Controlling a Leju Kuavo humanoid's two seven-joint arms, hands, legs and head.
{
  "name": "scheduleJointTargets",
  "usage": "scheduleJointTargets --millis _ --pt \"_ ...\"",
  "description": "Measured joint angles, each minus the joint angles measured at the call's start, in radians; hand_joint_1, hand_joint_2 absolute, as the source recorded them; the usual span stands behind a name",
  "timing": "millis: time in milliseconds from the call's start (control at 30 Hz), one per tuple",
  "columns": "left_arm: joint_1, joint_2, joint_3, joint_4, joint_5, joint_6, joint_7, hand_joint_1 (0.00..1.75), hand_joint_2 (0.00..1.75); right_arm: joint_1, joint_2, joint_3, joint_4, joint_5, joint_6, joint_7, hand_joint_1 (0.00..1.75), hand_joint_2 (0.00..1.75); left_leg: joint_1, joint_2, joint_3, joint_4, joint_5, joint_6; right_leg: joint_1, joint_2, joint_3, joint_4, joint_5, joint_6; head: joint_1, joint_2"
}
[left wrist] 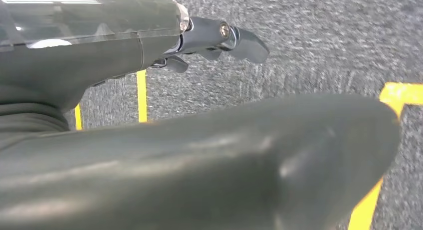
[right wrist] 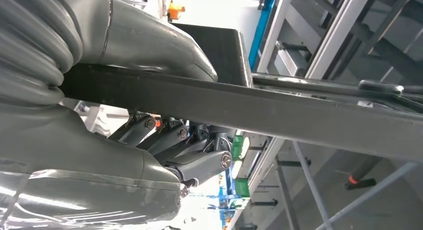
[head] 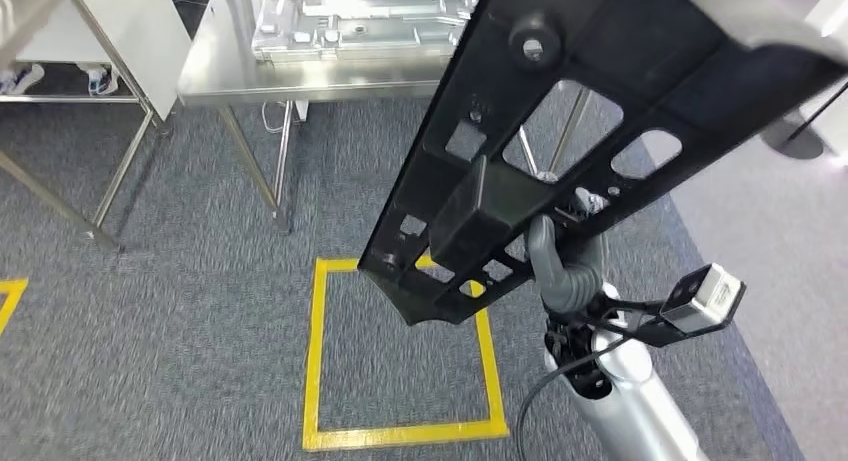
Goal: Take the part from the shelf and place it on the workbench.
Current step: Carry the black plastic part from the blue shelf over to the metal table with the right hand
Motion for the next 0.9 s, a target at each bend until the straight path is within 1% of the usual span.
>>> scheduleJointTargets --millis 33,67,100,133,167,200,267,300,333,367,400,433,467,500,533,567,600,633,667,700,767,800,833,867,900 --pt "0.000 0.000 0.000 0.000 -0.002 0.000 0.000 0.00 0.00 0.001 0.000 -0.001 -0.001 0.000 -0.001 0.000 1.75 1.75 0.001 0.000 0.013 -0.005 -0.007 0.002 -0.002 -0.001 -0.046 0.062 -0.014 0.005 0.002 0.000" --pt "-0.001 -0.001 0.000 0.000 -0.004 0.000 0.000 0.00 0.00 0.002 0.000 -0.002 -0.001 0.001 -0.002 0.001 1.75 1.75 0.001 -0.001 0.026 -0.008 -0.015 0.003 -0.005 -0.002 -0.091 0.113 -0.042 0.009 0.003 0.000" --pt "0.000 -0.001 0.000 0.000 -0.006 0.000 0.000 0.00 0.00 0.004 0.000 -0.002 -0.001 0.002 -0.004 0.001 1.75 1.75 0.002 -0.001 0.039 -0.009 -0.025 0.002 -0.008 -0.002 -0.129 0.144 -0.068 0.013 0.003 0.000" --pt "0.000 -0.001 0.000 0.000 -0.009 0.000 0.000 0.00 0.00 0.007 0.000 -0.002 -0.001 0.004 -0.006 0.001 1.75 1.75 0.003 -0.002 0.055 -0.009 -0.037 0.001 -0.010 -0.003 -0.154 0.149 -0.080 0.015 0.003 0.000" --pt "0.000 -0.002 0.000 0.000 -0.011 -0.001 0.000 0.00 0.00 0.008 0.000 -0.003 -0.001 0.006 -0.008 0.002 1.75 1.75 0.004 -0.003 0.072 -0.009 -0.049 -0.002 -0.012 -0.005 -0.164 0.124 -0.069 0.016 0.003 0.000" --pt "0.000 -0.002 0.000 0.000 -0.013 -0.001 0.000 0.00 0.00 0.009 0.000 -0.003 -0.002 0.009 -0.009 0.002 1.75 1.75 0.006 -0.004 0.090 -0.009 -0.061 -0.005 -0.014 -0.007 -0.161 0.073 -0.033 0.016 0.003 0.000" --pt "-0.001 -0.002 0.000 0.000 -0.015 0.000 0.000 0.00 0.00 0.010 0.000 -0.003 -0.002 0.016 -0.014 0.001 1.75 1.75 0.008 -0.004 0.120 -0.008 -0.087 -0.016 -0.014 -0.015 -0.139 -0.054 0.084 0.012 0.004 0.000" --pt "-0.003 -0.002 0.000 0.000 -0.016 0.000 0.000 0.00 0.00 0.011 0.000 -0.003 -0.002 0.020 -0.017 0.001 1.75 1.75 0.008 -0.004 0.129 -0.009 -0.098 -0.022 -0.011 -0.018 -0.132 -0.095 0.123 0.006 0.005 0.000" --pt "-0.005 -0.002 0.000 0.000 -0.017 0.000 0.000 0.00 0.00 0.013 0.000 -0.003 -0.003 0.023 -0.020 0.002 1.75 1.75 0.007 -0.004 0.136 -0.012 -0.105 -0.029 -0.008 -0.019 -0.129 -0.117 0.146 -0.002 0.006 0.000" --pt "-0.007 -0.002 0.000 0.000 -0.017 0.000 0.000 0.00 0.00 0.014 0.000 -0.002 -0.004 0.025 -0.023 0.001 1.75 1.75 0.006 -0.004 0.144 -0.013 -0.107 -0.037 -0.005 -0.018 -0.128 -0.122 0.145 -0.011 0.005 0.000" --pt "-0.010 -0.001 0.000 0.000 -0.018 0.000 0.001 0.00 0.00 0.015 0.001 -0.002 -0.006 0.027 -0.026 0.001 1.75 1.75 0.006 -0.003 0.150 -0.016 -0.107 -0.044 -0.004 -0.016 -0.121 -0.124 0.142 -0.021 0.005 0.000" --pt "-0.011 -0.001 0.000 0.000 -0.018 0.000 0.001 0.00 0.00 0.017 0.002 -0.002 -0.007 0.029 -0.027 0.000 1.75 1.75 0.007 -0.002 0.154 -0.008 -0.108 -0.049 -0.005 -0.014 -0.109 -0.129 0.140 -0.029 0.004 0.000" --pt "-0.012 -0.001 0.000 0.000 -0.018 0.001 0.002 0.00 0.00 0.017 0.005 -0.002 -0.008 0.032 -0.027 -0.002 1.75 1.75 0.008 -0.002 0.148 0.019 -0.110 -0.052 -0.006 -0.013 -0.097 -0.134 0.135 -0.037 0.001 0.000" --pt "-0.014 -0.001 0.000 0.000 -0.018 0.002 0.003 0.00 0.00 0.018 0.007 -0.002 -0.009 0.034 -0.026 -0.004 1.75 1.75 0.009 -0.001 0.127 0.064 -0.121 -0.054 -0.005 -0.012 -0.084 -0.136 0.130 -0.044 -0.003 0.000" --pt "-0.016 -0.001 0.000 0.000 -0.018 0.003 0.003 0.00 0.00 0.019 0.010 -0.001 -0.009 0.037 -0.025 -0.005 1.75 1.75 0.010 -0.001 0.092 0.126 -0.139 -0.054 -0.003 -0.012 -0.075 -0.138 0.122 -0.049 -0.005 0.000" --pt "-0.017 -0.001 0.000 0.000 -0.018 0.003 0.003 0.00 0.00 0.020 0.012 -0.001 -0.009 0.039 -0.025 -0.006 1.75 1.75 0.010 -0.001 0.047 0.192 -0.165 -0.056 0.000 -0.011 -0.068 -0.138 0.114 -0.054 -0.009 0.000" --pt "-0.016 -0.001 0.000 0.000 -0.018 0.004 0.003 0.00 0.00 0.023 0.014 0.000 -0.009 0.040 -0.025 -0.007 1.75 1.75 0.010 -0.001 0.006 0.243 -0.191 -0.056 0.004 -0.010 -0.061 -0.138 0.107 -0.057 -0.010 0.000" --pt "-0.014 0.000 0.000 0.000 -0.018 0.004 0.004 0.00 0.00 0.026 0.015 0.001 -0.009 0.040 -0.025 -0.007 1.75 1.75 0.010 -0.001 -0.024 0.267 -0.204 -0.056 0.007 -0.009 -0.051 -0.138 0.098 -0.059 -0.011 0.000" --pt "-0.012 0.000 0.000 0.000 -0.018 0.004 0.004 0.00 0.00 0.028 0.016 0.001 -0.008 0.040 -0.025 -0.007 1.75 1.75 0.009 -0.001 -0.039 0.258 -0.197 -0.054 0.011 -0.007 -0.040 -0.138 0.089 -0.060 -0.012 0.000" --pt "-0.011 0.000 0.000 0.000 -0.018 0.005 0.005 0.00 0.00 0.029 0.016 0.002 -0.008 0.040 -0.025 -0.007 1.75 1.75 0.008 -0.001 -0.038 0.217 -0.165 -0.050 0.015 -0.005 -0.027 -0.138 0.080 -0.061 -0.013 0.000" --pt "-0.010 0.002 0.000 0.000 -0.018 0.005 0.005 0.00 0.00 0.028 0.018 0.003 -0.008 0.040 -0.025 -0.008 1.75 1.75 0.001 -0.001 -0.014 0.097 -0.066 -0.033 0.020 -0.005 -0.002 -0.138 0.062 -0.059 -0.012 0.000" --pt "-0.010 0.003 0.000 0.000 -0.018 0.004 0.005 0.00 0.00 0.027 0.019 0.003 -0.007 0.040 -0.025 -0.008 1.75 1.75 -0.005 -0.002 -0.004 0.052 -0.037 -0.026 0.020 -0.004 0.005 -0.138 0.055 -0.056 -0.011 0.000" --pt "-0.010 0.005 0.000 0.000 -0.018 0.004 0.005 0.00 0.00 0.027 0.021 0.003 -0.007 0.041 -0.024 -0.008 1.75 1.75 -0.010 -0.002 0.002 0.026 -0.018 -0.019 0.020 -0.003 0.010 -0.140 0.049 -0.052 -0.010 0.000" --pt "-0.010 0.007 0.000 0.000 -0.019 0.004 0.005 0.00 0.00 0.026 0.023 0.004 -0.006 0.041 -0.024 -0.009 1.75 1.75 -0.013 -0.003 0.003 0.018 -0.017 -0.015 0.019 -0.002 0.012 -0.136 0.048 -0.045 -0.010 0.000" --pt "-0.010 0.008 0.000 0.000 -0.020 0.003 0.005 0.00 0.00 0.026 0.024 0.004 -0.006 0.041 -0.024 -0.009 1.75 1.75 -0.013 -0.004 0.011 0.010 -0.017 -0.011 0.018 -0.001 0.014 -0.132 0.049 -0.039 -0.010 0.000"
